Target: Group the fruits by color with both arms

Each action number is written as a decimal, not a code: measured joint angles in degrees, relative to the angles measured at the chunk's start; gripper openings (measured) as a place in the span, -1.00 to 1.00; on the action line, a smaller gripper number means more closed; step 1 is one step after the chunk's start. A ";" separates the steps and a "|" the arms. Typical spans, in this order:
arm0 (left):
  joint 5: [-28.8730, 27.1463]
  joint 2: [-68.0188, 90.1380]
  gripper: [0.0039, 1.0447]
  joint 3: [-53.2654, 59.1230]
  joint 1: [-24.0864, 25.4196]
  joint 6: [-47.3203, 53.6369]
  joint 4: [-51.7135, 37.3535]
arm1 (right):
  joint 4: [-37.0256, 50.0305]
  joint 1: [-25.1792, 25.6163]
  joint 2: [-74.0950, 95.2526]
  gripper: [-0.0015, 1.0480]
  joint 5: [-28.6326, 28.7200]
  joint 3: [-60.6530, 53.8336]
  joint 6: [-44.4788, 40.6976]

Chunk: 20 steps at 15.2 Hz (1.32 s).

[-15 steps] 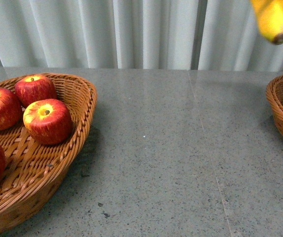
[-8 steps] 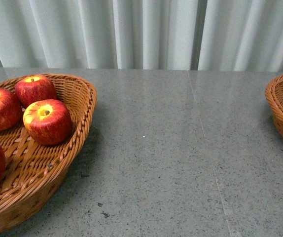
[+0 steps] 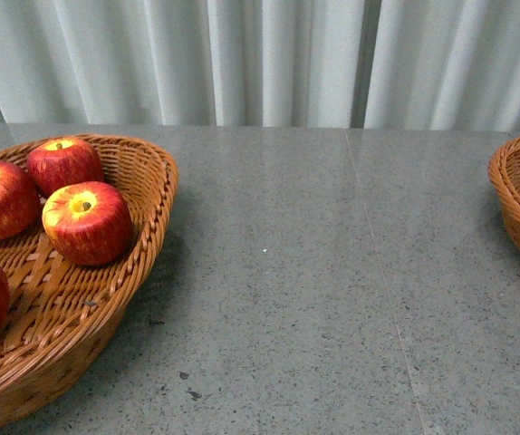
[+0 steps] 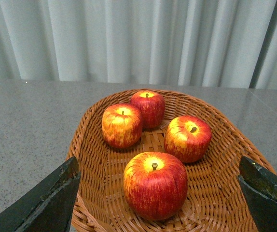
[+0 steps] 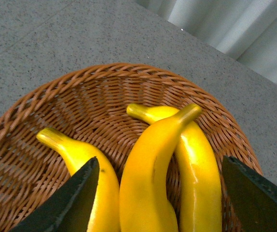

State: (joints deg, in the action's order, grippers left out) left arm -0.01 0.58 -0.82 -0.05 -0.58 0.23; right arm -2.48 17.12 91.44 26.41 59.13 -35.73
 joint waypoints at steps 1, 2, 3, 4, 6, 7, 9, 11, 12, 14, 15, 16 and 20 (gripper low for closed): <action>0.00 0.00 0.88 0.00 0.00 0.00 0.00 | -0.15 -0.28 -0.44 0.59 0.57 0.15 0.76; 0.00 0.00 0.88 0.00 0.00 0.00 0.00 | -0.55 -0.31 -0.90 0.83 1.46 0.72 2.25; 0.00 0.00 0.88 0.00 0.00 0.00 0.00 | -0.44 -0.70 -2.05 0.87 2.78 1.25 4.90; 0.00 0.00 0.88 0.00 0.00 0.00 0.02 | 0.15 -0.66 -3.48 0.86 4.55 1.36 7.04; 0.00 0.00 0.88 0.00 0.00 0.00 0.00 | 3.93 -1.05 -8.68 0.87 8.52 1.31 14.67; 0.00 0.00 0.88 0.00 0.00 0.00 0.00 | 7.19 -1.33 -12.11 0.87 9.92 0.42 18.49; 0.00 0.00 0.88 0.00 0.00 0.00 0.00 | 12.66 -1.88 -20.76 0.87 10.88 -5.66 26.86; 0.00 0.00 0.88 0.00 0.00 0.00 0.00 | 15.06 -1.60 -29.53 0.87 12.39 -13.66 31.82; 0.00 0.00 0.88 0.00 0.00 0.00 0.00 | 15.87 -0.50 -34.67 0.87 14.19 -17.81 33.73; 0.02 0.00 0.88 0.00 0.00 0.00 0.00 | 13.86 -3.93 -49.92 0.43 -5.53 -29.35 34.77; 0.00 0.00 0.88 0.00 0.00 0.00 0.02 | 11.91 -4.17 -57.13 0.19 -11.65 -35.76 34.88; 0.00 0.00 0.88 0.00 0.00 0.00 0.00 | 11.06 -4.98 -63.95 -0.09 -14.91 -41.79 34.93; 0.00 0.00 0.88 0.00 0.00 0.00 0.00 | 12.28 -10.93 -71.12 -0.96 -20.46 -48.96 35.12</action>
State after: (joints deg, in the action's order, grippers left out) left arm -0.01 0.58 -0.82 -0.05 -0.58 0.23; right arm 9.80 6.20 20.32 5.96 10.17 -0.60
